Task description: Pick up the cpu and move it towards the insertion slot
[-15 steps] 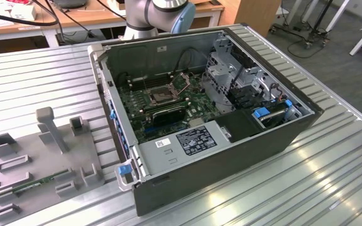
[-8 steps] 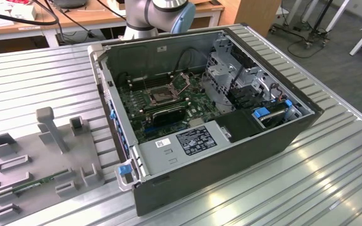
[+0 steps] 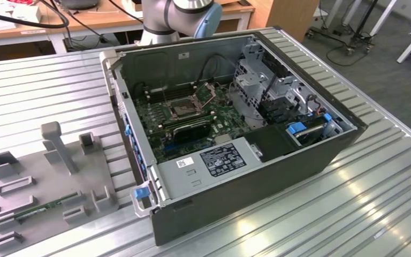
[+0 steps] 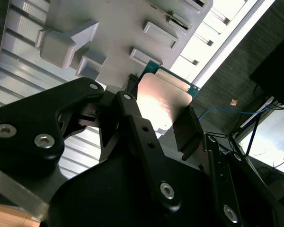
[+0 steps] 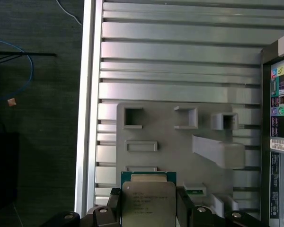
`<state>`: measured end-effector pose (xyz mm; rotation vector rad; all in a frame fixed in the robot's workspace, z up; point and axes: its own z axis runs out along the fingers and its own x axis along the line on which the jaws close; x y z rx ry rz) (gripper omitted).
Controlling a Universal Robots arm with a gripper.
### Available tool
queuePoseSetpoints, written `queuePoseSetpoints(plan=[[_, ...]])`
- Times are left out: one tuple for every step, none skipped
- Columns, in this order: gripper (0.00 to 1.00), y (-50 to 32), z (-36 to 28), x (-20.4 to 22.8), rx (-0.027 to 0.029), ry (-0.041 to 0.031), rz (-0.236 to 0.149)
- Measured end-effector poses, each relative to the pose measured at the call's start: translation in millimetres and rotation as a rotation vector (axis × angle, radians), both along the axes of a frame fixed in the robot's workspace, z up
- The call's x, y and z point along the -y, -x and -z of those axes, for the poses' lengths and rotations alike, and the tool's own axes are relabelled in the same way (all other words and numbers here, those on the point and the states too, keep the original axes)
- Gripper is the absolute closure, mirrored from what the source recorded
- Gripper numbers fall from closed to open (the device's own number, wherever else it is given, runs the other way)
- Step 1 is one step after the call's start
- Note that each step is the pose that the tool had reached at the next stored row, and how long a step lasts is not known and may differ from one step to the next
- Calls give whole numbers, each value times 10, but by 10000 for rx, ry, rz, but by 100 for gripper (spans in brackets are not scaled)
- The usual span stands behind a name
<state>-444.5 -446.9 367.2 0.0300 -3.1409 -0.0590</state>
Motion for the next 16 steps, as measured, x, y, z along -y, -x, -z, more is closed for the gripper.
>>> queuePoseSetpoints(plan=[[45,-3,0,0,0,0,0],[45,-5,1,0,0,0,1],[45,-25,0,0,-1,1,0],[45,-53,0,0,0,0,0],[45,-54,0,0,0,1,0],[45,-56,0,0,0,0,0],[45,-58,0,0,-1,1,0],[45,-60,0,0,0,1,0],[45,-62,0,0,0,0,0],[45,-64,0,0,-1,0,0],[45,-67,0,0,0,0,0],[45,-69,0,0,0,0,0],[45,-71,0,0,0,0,0],[45,-72,0,0,0,0,0],[45,-72,0,0,0,1,1],[45,-74,0,0,0,0,0]])
